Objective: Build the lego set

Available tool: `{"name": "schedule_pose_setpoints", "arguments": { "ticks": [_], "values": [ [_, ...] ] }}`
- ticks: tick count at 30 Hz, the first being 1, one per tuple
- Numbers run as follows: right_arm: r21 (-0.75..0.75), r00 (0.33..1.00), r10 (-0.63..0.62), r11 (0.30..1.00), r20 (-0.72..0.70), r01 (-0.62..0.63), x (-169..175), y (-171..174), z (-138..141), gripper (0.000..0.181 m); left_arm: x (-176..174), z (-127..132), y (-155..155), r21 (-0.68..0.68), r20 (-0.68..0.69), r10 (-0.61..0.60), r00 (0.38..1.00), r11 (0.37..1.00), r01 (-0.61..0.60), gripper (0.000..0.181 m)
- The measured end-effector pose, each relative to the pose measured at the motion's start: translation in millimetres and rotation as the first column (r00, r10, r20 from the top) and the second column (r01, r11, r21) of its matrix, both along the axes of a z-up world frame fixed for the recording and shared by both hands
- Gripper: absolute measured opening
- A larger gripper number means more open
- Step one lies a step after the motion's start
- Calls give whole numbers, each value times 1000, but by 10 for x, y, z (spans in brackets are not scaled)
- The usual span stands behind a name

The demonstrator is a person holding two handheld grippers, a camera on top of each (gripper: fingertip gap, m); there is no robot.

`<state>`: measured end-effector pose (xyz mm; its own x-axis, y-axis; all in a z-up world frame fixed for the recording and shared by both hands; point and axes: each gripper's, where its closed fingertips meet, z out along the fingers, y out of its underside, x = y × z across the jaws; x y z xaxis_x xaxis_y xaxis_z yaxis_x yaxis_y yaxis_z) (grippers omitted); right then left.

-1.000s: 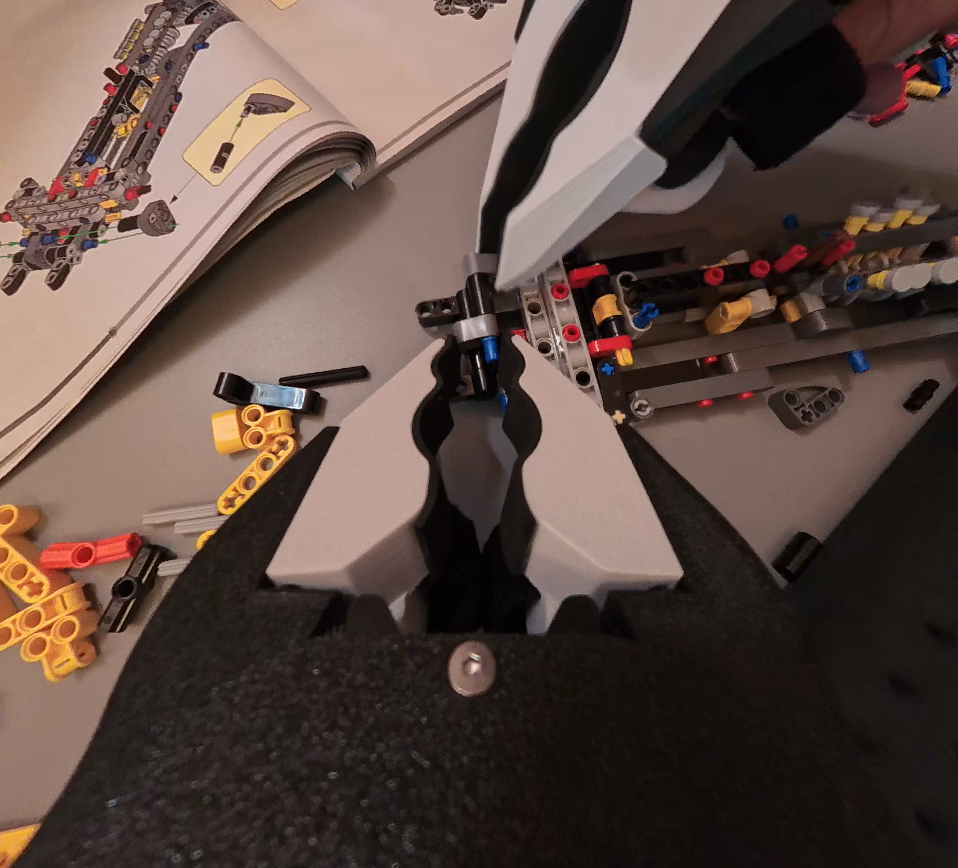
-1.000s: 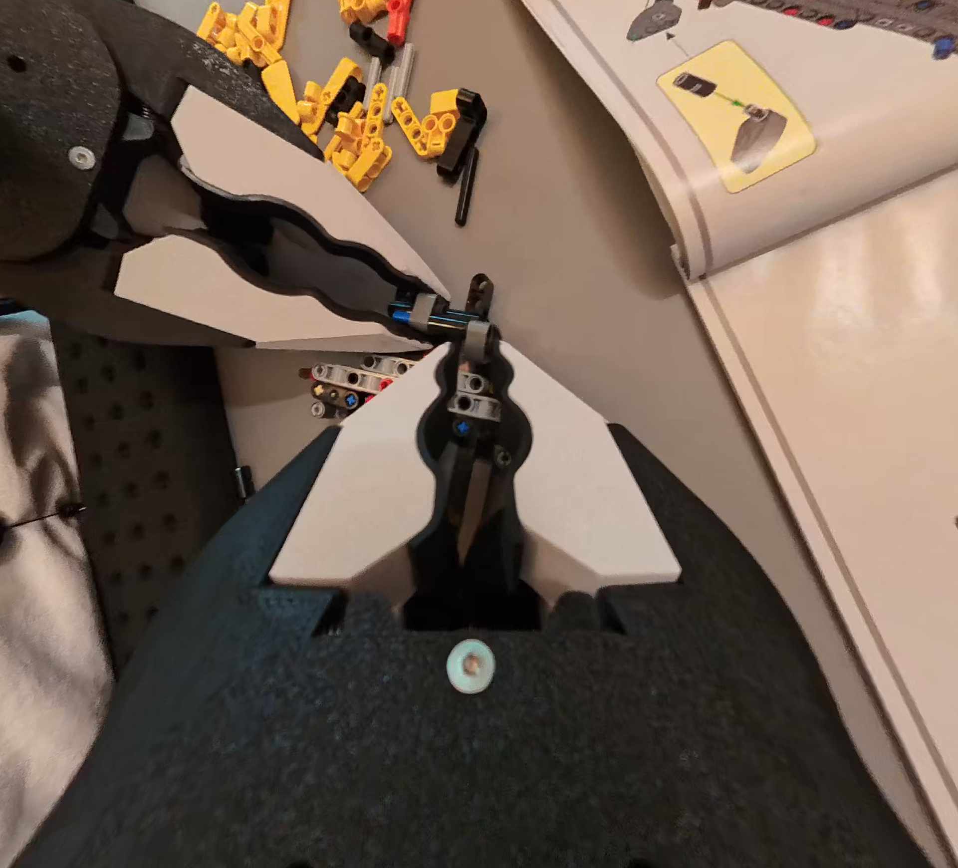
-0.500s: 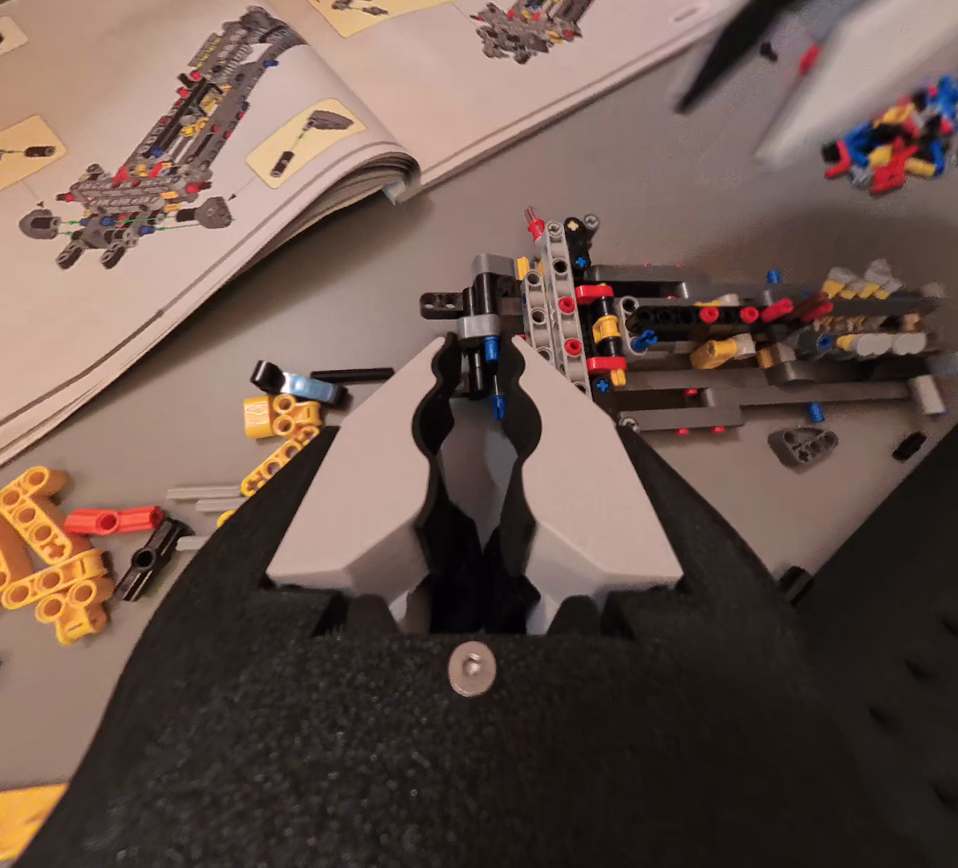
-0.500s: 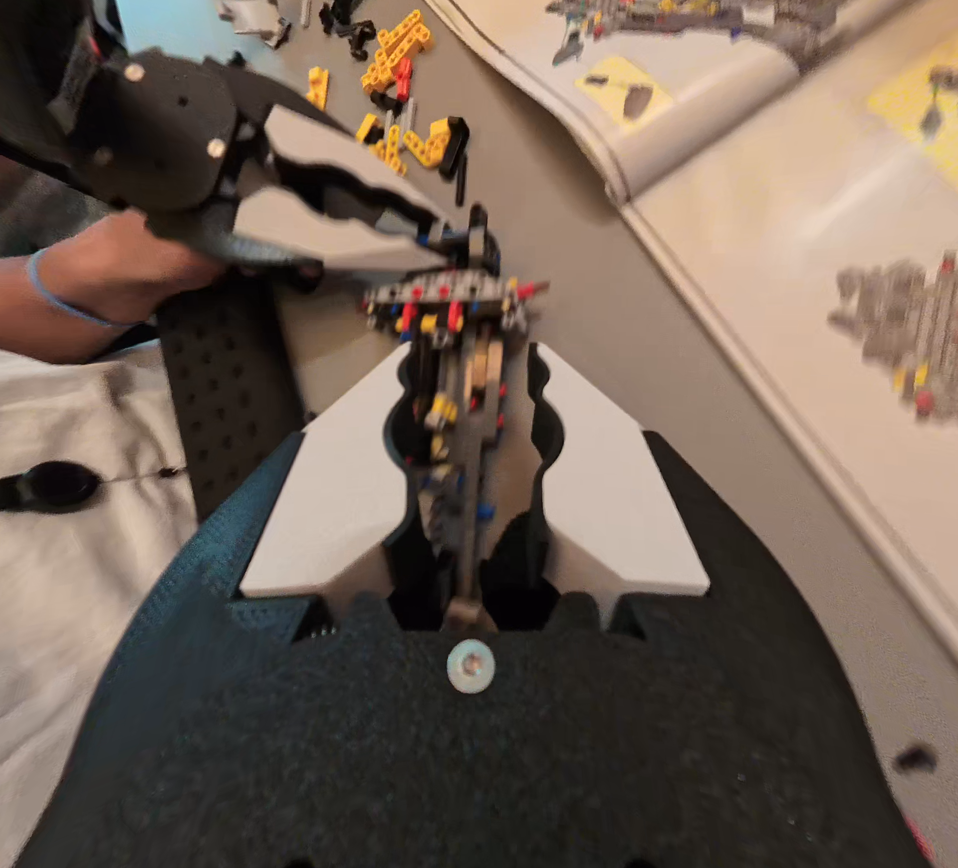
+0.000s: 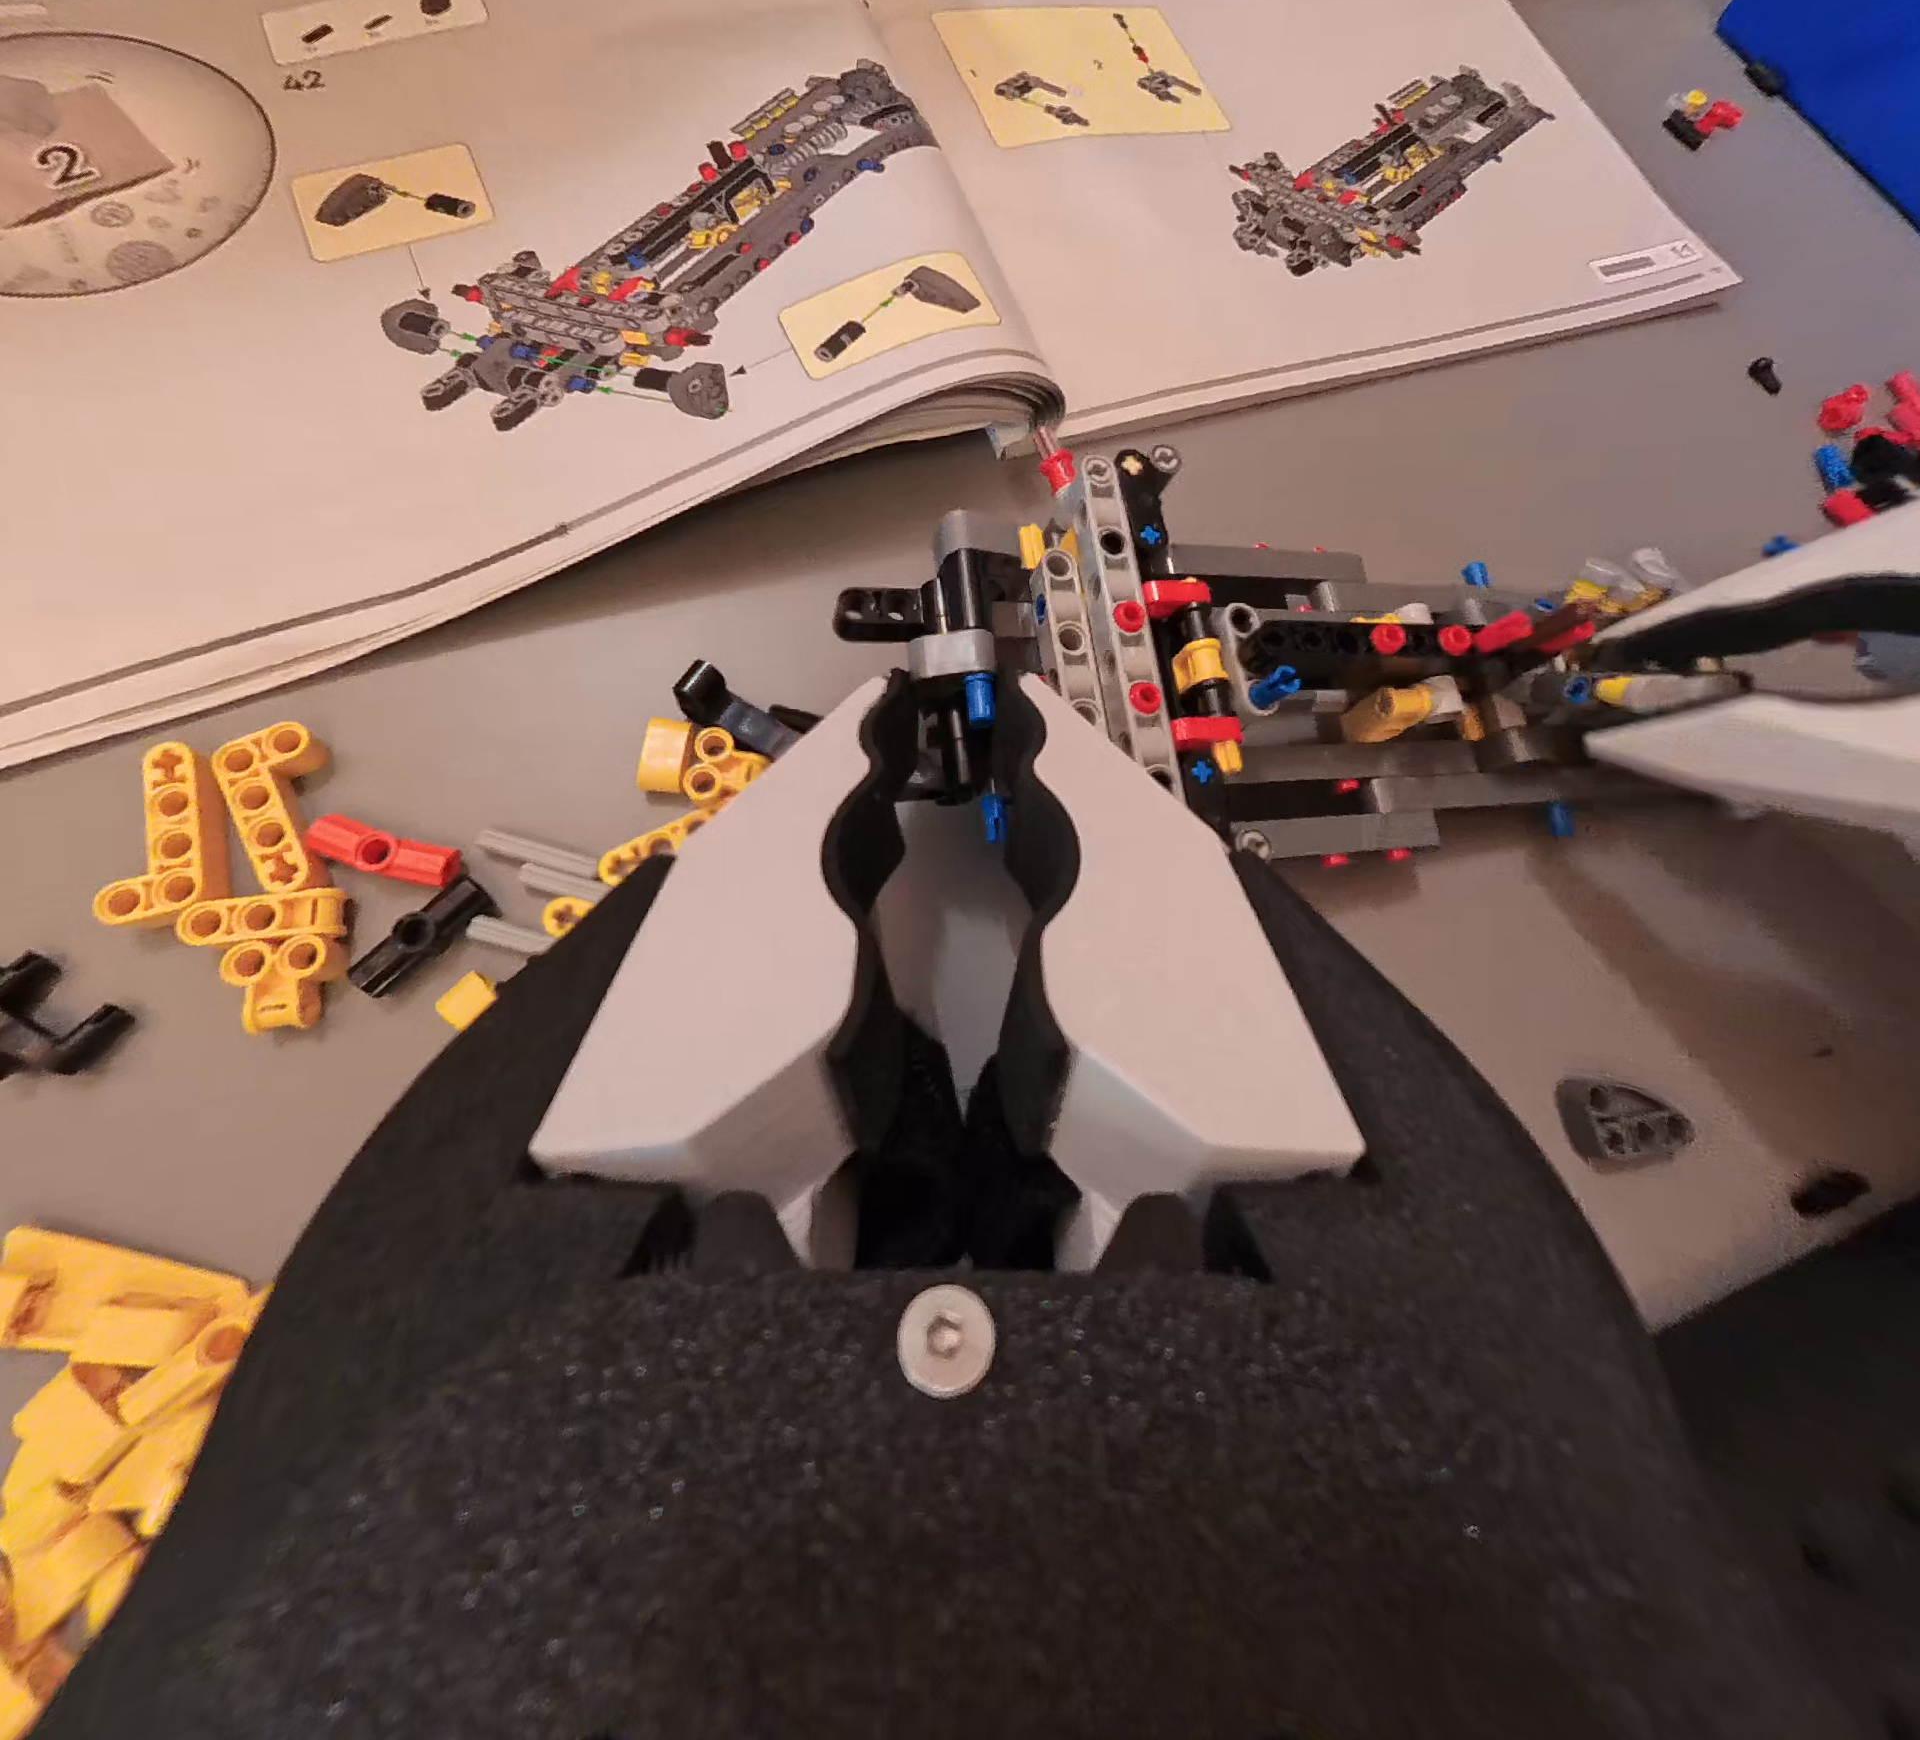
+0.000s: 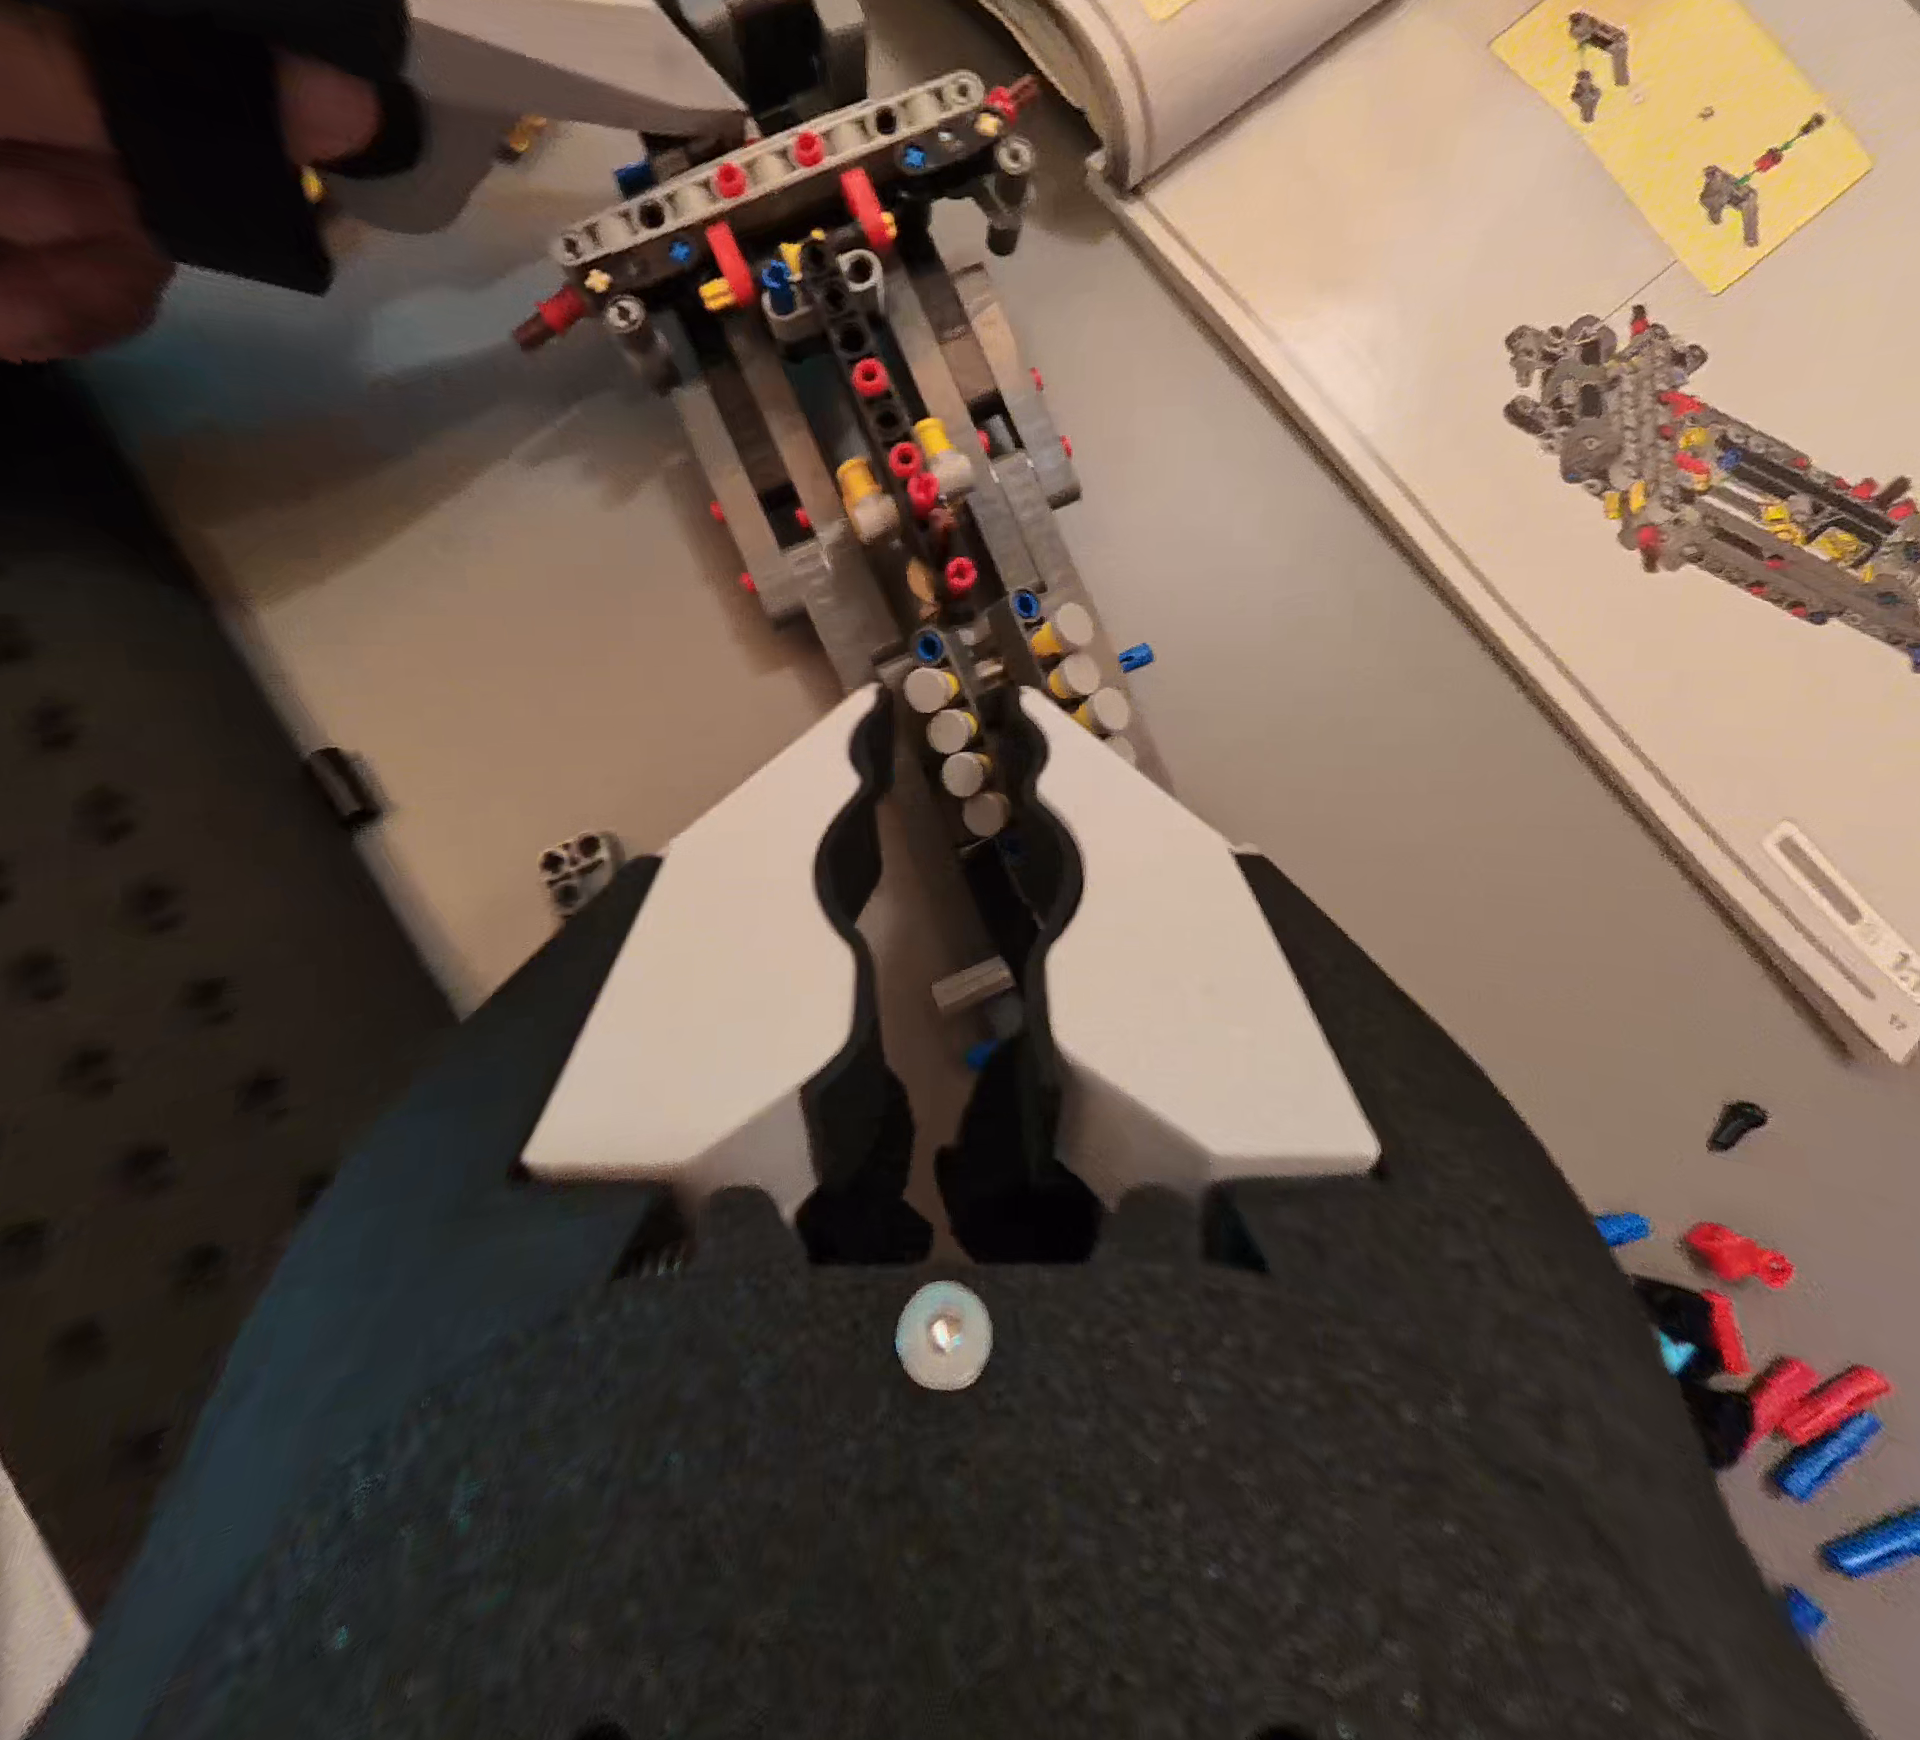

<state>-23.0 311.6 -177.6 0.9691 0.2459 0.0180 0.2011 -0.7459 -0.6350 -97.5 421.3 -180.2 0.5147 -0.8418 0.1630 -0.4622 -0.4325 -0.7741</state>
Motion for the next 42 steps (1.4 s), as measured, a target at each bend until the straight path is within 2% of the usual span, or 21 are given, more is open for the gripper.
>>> {"name": "schedule_pose_setpoints", "arguments": {
  "ticks": [4,8,11,14,19,22,26,29,31,35,42],
  "values": [
    [-7,999,24,1000,32,-24,176,41,14,17,15,47,-91,-64,8,-28,1000,998,29,14],
    [-25,992,-1,1000,123,4,419,129,-36,18,42,-108,-272,-98,-72,-98,993,991,91,16],
    [-26,995,-4,1000,95,6,459,179,-32,18,46,-90,-277,-62,-86,-92,992,994,86,16],
    [-25,995,-13,1000,95,15,497,202,-54,19,46,-145,-307,-87,-106,-108,989,991,99,16],
    [1,998,-38,999,59,38,521,206,-27,22,24,-104,-343,-100,-82,-142,986,986,134,28],
    [111,993,-120,987,0,119,522,150,174,30,-122,147,-274,3,-9,-175,985,985,175,35],
    [301,962,-131,932,-239,201,282,69,416,30,-353,504,92,214,111,-214,971,959,187,35],
    [389,931,-97,889,-352,240,175,67,436,30,-407,569,415,213,229,-192,954,967,143,30],
    [361,900,-11,914,-435,185,8,49,419,36,-402,534,554,181,280,-177,943,975,130,30],
    [403,908,9,898,-420,178,42,43,519,33,-451,714,576,203,411,-174,895,974,96,29],
    [339,924,19,933,-382,120,-61,58,326,35,-440,669,383,255,378,-252,891,953,162,28]
  ]
}}
